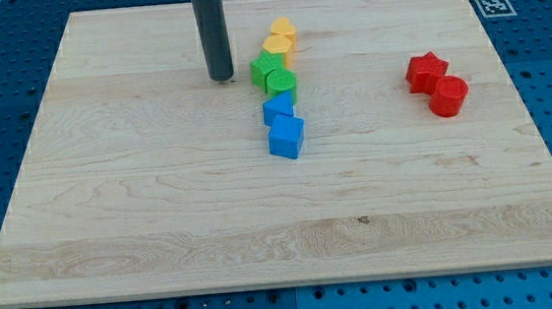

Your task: Place the green blocks at the bottom right corner of the board

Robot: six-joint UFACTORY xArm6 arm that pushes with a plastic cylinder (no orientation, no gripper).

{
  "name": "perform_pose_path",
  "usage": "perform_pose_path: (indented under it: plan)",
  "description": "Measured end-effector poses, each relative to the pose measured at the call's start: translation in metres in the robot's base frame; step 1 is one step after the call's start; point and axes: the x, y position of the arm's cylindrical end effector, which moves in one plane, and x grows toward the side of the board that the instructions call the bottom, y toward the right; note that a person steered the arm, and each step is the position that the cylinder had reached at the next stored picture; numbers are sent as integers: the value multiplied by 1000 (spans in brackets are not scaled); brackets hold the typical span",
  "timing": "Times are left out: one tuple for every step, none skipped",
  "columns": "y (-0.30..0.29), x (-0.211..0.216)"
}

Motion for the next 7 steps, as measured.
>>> perform_pose_path:
  plan:
    - [13,0]
    - [49,6]
    - [54,28]
    - [72,42]
    - [84,43]
    - [84,43]
    - [82,42]
